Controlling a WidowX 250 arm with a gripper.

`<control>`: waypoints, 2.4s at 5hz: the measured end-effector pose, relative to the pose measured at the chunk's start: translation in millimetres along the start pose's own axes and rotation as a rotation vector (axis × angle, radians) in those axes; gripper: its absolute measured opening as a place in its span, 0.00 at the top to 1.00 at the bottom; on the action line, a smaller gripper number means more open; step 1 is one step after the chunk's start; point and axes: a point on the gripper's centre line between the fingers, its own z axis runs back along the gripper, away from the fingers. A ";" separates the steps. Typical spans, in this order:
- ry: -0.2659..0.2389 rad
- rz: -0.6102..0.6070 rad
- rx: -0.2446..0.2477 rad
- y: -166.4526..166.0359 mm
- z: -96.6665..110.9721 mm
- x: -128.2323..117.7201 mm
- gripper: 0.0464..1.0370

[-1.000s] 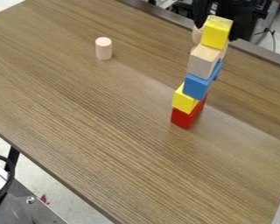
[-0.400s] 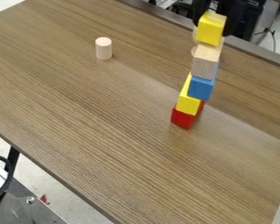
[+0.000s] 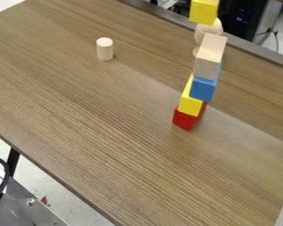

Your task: Move the yellow cube on top of the cylinder

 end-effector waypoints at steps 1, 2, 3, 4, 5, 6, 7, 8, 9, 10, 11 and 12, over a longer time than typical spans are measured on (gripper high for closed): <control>0.009 0.053 0.006 15.7 -2.8 2.5 0.45; 0.030 0.194 0.008 44.3 -21.1 8.6 0.45; 0.040 0.345 0.031 72.9 -41.4 14.7 0.45; 0.058 0.471 0.062 94.8 -61.8 18.5 0.45; 0.051 0.571 0.084 116.9 -71.3 21.2 0.45; 0.055 0.603 0.116 130.5 -85.6 24.1 0.45; 0.054 0.641 0.121 143.1 -92.1 28.5 0.45; 0.052 0.666 0.136 153.2 -97.1 32.6 0.45; 0.060 0.676 0.149 160.9 -105.1 35.7 0.45; 0.075 0.697 0.143 166.1 -111.4 37.4 0.45; 0.107 0.691 0.152 166.5 -123.3 34.4 0.45; 0.100 0.693 0.154 167.2 -121.7 36.3 0.45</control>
